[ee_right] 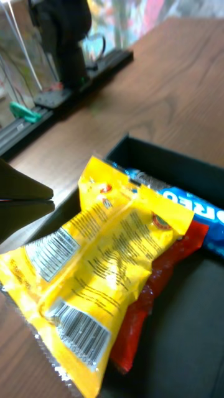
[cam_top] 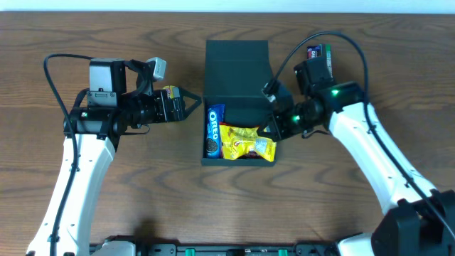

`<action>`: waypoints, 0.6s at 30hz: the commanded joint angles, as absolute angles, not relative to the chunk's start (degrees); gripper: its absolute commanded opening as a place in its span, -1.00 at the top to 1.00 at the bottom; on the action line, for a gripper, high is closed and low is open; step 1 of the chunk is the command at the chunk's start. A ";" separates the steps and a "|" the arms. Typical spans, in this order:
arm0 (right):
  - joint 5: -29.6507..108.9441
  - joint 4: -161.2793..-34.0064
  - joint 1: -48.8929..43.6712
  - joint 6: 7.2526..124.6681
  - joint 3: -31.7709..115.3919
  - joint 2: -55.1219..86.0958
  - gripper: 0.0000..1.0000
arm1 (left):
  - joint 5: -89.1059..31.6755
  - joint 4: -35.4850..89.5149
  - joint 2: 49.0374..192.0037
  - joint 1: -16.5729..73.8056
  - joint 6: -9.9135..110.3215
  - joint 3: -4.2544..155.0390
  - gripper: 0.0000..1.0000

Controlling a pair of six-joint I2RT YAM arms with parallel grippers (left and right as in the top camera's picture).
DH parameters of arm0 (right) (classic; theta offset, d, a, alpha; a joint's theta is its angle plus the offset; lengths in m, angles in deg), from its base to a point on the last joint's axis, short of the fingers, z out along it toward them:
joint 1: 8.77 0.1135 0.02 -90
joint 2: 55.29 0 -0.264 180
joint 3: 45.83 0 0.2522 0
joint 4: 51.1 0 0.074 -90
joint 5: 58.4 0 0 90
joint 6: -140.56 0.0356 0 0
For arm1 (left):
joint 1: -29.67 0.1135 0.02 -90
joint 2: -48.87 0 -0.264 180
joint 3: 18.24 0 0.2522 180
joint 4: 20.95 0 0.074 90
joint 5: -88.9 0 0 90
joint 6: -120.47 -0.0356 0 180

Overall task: Pack container
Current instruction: 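Push the yellow bag down into the box with the right gripper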

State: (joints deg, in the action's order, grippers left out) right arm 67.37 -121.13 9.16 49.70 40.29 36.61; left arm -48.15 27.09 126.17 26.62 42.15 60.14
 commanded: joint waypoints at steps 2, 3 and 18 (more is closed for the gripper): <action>63.02 -116.58 12.50 50.59 34.78 37.75 0.98 | -47.21 27.53 125.67 26.70 40.69 60.51 -0.91; 61.43 -114.46 13.07 52.10 33.43 37.92 0.97 | -47.21 27.75 125.67 26.70 40.69 60.51 -0.91; 59.20 -101.94 14.93 59.18 28.38 47.15 0.98 | -47.14 30.50 125.67 26.70 38.08 60.51 -0.91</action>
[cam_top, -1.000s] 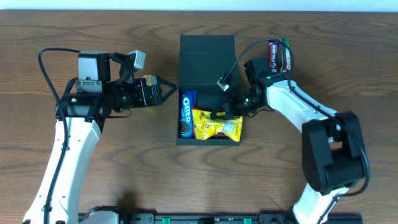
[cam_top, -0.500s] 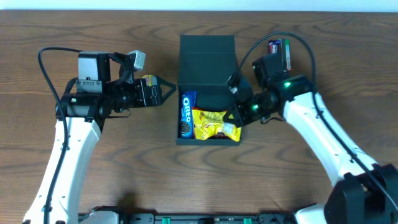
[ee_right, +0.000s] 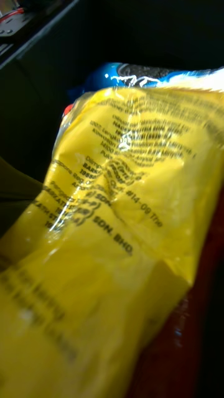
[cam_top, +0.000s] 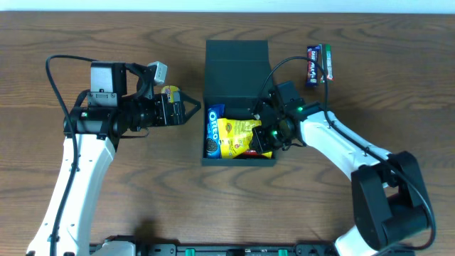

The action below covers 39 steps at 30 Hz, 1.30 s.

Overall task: Pack container
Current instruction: 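Push the yellow bag down into the box with the right gripper, then reach the left gripper to the yellow Mentos roll and grasp it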

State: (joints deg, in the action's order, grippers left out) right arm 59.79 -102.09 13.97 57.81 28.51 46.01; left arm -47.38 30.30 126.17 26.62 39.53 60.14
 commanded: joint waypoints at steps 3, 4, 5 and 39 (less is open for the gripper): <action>63.39 -103.84 14.82 59.08 30.46 46.14 0.98 | -46.99 30.50 125.67 26.70 37.65 60.51 -0.90; 64.53 -104.98 14.82 59.08 31.57 45.44 0.97 | -46.99 30.52 125.67 26.70 37.67 60.51 -0.90; 65.23 -106.05 14.82 59.03 32.69 44.76 0.98 | -46.99 30.50 125.67 26.70 37.67 60.51 -0.91; 55.59 -106.40 14.45 58.59 46.06 47.17 0.97 | -45.41 31.38 125.67 26.70 36.40 60.51 -0.91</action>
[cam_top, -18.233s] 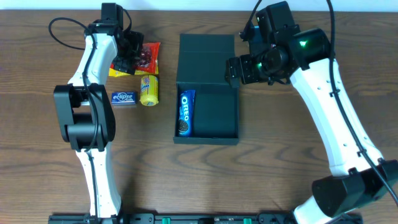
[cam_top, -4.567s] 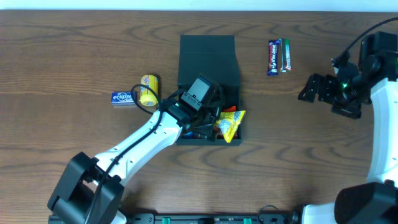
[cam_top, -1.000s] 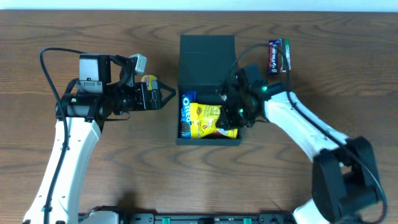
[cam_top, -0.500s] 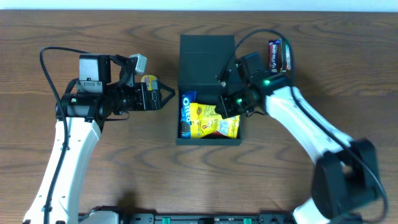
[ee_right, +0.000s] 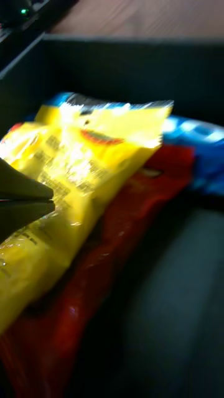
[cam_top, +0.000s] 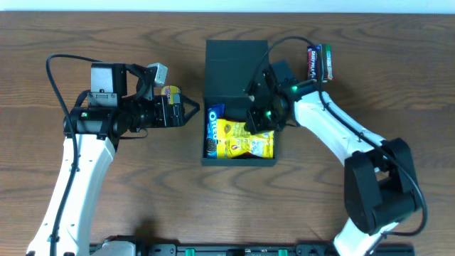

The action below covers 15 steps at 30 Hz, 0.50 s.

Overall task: Pack container
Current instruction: 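Reach the left gripper to the yellow Mentos roll and grasp it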

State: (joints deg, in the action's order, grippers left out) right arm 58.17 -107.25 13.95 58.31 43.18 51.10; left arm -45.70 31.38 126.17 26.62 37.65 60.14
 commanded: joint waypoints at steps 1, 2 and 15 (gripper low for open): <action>53.17 -105.37 14.45 58.57 46.52 46.78 0.97 | -45.17 31.40 125.67 26.70 36.45 60.51 -0.91; 51.64 -104.76 14.45 58.35 46.76 46.71 0.97 | -44.61 31.40 125.67 26.70 36.47 60.51 -0.91; 46.35 -100.74 14.56 58.24 46.74 58.18 0.97 | -42.86 31.62 125.67 26.70 36.88 60.51 -0.91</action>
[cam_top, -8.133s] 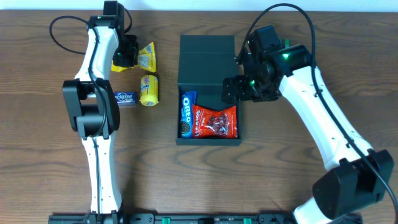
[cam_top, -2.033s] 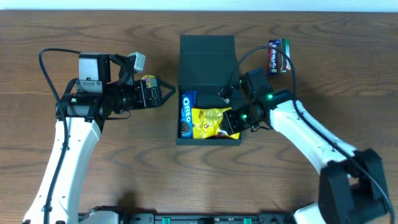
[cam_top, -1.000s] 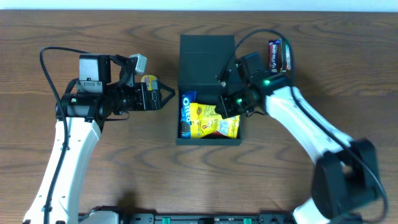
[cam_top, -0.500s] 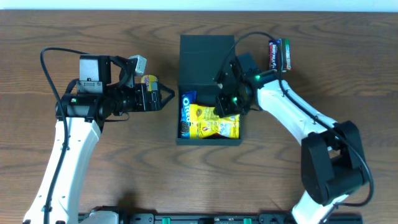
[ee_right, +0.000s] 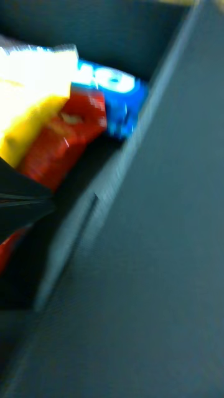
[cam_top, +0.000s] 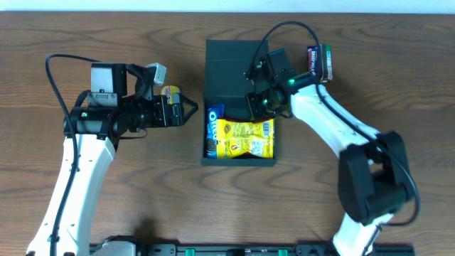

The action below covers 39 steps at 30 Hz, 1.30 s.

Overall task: Pack container
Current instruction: 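Reach the left gripper to the yellow Mentos roll and grasp it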

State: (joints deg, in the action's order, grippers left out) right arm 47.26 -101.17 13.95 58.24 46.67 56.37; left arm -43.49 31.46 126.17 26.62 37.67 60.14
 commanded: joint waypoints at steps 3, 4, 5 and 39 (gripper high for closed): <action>43.64 -100.19 14.60 58.24 46.74 60.20 0.97 | -42.86 31.66 125.67 26.70 36.90 60.51 -0.90; 43.37 -100.25 14.62 58.20 46.74 60.68 0.97 | -42.86 31.73 125.67 26.70 36.90 60.51 -0.91; 43.40 -100.36 14.62 58.18 46.74 61.09 0.98 | -42.86 31.79 125.67 26.70 36.88 60.51 -0.91; 45.08 -105.74 16.37 53.26 53.27 61.62 0.97 | -34.44 31.99 129.27 25.35 40.60 45.60 0.88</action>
